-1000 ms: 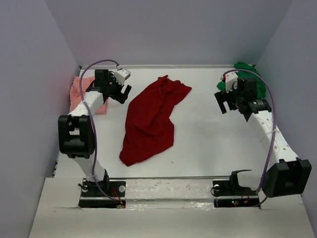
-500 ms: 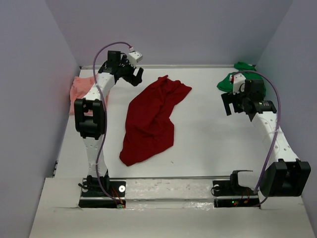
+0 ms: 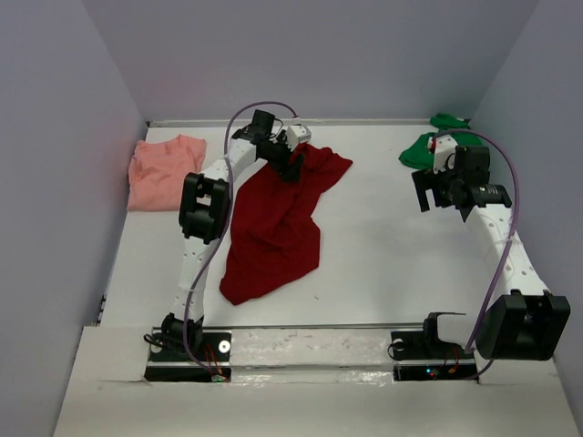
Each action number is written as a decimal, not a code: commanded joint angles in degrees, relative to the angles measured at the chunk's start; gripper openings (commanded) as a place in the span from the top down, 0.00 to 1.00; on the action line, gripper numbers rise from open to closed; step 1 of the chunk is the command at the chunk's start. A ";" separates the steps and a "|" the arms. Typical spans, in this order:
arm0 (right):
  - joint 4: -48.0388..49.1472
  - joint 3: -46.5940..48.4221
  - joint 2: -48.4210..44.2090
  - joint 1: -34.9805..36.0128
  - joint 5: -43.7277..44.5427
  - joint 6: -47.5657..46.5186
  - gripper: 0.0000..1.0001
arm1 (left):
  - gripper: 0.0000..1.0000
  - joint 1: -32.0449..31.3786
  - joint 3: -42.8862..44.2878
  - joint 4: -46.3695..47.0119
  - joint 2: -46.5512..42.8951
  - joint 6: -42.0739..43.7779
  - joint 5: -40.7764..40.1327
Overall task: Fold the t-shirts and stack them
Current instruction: Flatten the tshirt out
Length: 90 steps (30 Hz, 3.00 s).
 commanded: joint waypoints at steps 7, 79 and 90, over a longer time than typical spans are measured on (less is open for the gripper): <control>-0.75 1.30 0.34 -1.25 -1.66 0.01 0.05 | 0.14 -2.33 4.01 1.23 0.72 -0.68 0.17; -33.97 27.30 36.80 18.67 -36.73 -12.65 0.01 | 1.00 -3.38 -4.23 17.49 -14.04 -8.94 -59.33; -36.26 43.56 56.31 28.26 -39.11 -14.32 0.05 | 1.00 -3.03 -10.92 18.37 -17.91 -10.09 -61.53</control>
